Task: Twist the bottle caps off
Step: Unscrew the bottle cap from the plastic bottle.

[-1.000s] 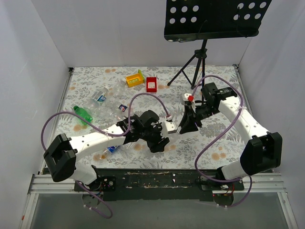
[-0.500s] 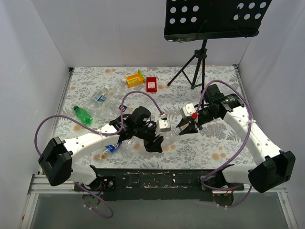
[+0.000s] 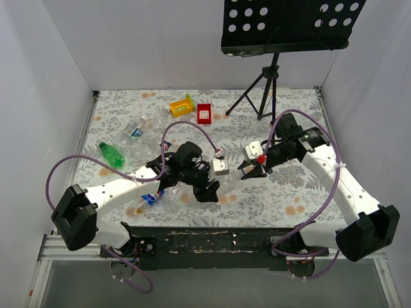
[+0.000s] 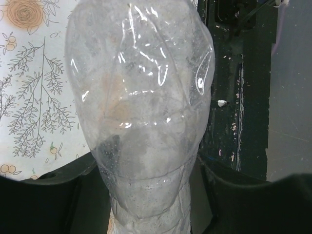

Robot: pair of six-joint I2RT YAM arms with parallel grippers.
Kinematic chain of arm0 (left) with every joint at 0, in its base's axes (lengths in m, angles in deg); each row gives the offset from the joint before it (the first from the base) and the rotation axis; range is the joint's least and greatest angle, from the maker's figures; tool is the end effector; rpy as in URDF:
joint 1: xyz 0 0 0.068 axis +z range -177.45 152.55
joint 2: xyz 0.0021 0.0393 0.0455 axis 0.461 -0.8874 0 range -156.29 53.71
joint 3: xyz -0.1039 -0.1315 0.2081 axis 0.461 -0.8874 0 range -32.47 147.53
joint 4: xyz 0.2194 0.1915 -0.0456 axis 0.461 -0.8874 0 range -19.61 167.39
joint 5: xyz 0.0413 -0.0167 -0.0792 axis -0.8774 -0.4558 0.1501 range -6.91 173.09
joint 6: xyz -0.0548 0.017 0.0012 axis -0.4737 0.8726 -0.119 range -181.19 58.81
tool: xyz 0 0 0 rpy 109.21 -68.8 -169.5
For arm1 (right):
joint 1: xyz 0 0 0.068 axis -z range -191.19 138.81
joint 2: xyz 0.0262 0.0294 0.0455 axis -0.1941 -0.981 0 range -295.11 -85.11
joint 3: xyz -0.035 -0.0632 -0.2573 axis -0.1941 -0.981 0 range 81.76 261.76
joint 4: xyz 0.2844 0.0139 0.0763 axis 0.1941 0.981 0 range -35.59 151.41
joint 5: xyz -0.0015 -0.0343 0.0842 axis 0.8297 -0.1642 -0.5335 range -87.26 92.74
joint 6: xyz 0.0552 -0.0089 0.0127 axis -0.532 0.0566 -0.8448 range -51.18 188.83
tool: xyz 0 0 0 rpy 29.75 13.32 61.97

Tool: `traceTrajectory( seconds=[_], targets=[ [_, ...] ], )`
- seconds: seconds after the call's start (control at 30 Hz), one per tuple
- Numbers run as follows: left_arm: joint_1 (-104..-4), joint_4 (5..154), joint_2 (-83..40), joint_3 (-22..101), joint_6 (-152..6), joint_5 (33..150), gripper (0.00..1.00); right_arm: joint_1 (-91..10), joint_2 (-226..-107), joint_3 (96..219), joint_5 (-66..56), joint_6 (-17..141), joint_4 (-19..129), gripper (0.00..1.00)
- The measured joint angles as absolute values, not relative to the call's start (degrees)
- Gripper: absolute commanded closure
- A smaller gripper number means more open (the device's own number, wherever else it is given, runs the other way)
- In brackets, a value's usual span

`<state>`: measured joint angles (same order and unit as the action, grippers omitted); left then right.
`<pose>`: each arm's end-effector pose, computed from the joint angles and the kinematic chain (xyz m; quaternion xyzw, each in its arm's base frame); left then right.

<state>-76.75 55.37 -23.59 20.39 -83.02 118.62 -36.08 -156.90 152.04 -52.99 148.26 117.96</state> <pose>0.1888 -0.2557 0.2265 0.3199 0.8322 -0.4359 0.1225 0.2235 0.1407 0.3237 -0.7436 0.4498 0.3181 0.3788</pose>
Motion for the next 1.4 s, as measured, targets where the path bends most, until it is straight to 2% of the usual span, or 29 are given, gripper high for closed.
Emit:
traceTrajectory(
  seconds=[0.33, 0.67, 0.77, 1.03, 1.4],
  targets=[
    [-76.75, 56.22, -22.56, 19.62, -83.06, 117.5, 0.95, -36.19, -156.07, 151.27, -52.62, 145.14, 115.86, 0.77],
    [-76.66, 56.86, -22.12, 19.3, -83.52, 116.3, 0.95, -36.19, -156.72, 151.3, -51.11, 137.51, 113.74, 0.37],
    [-76.44, 57.65, -21.4, 19.28, -83.74, 115.91, 0.95, -36.19, -157.05, 151.38, -49.49, 135.04, 113.8, 0.3],
    [-76.31, 58.39, -20.42, 19.17, -83.96, 115.08, 0.95, -35.75, -157.09, 151.51, -48.27, 133.55, 114.37, 0.21],
    [-76.31, 58.15, -19.7, 18.47, -84.02, 114.92, 0.95, -31.07, -154.52, 151.51, -48.55, 132.99, 114.39, 0.19]
  ],
)
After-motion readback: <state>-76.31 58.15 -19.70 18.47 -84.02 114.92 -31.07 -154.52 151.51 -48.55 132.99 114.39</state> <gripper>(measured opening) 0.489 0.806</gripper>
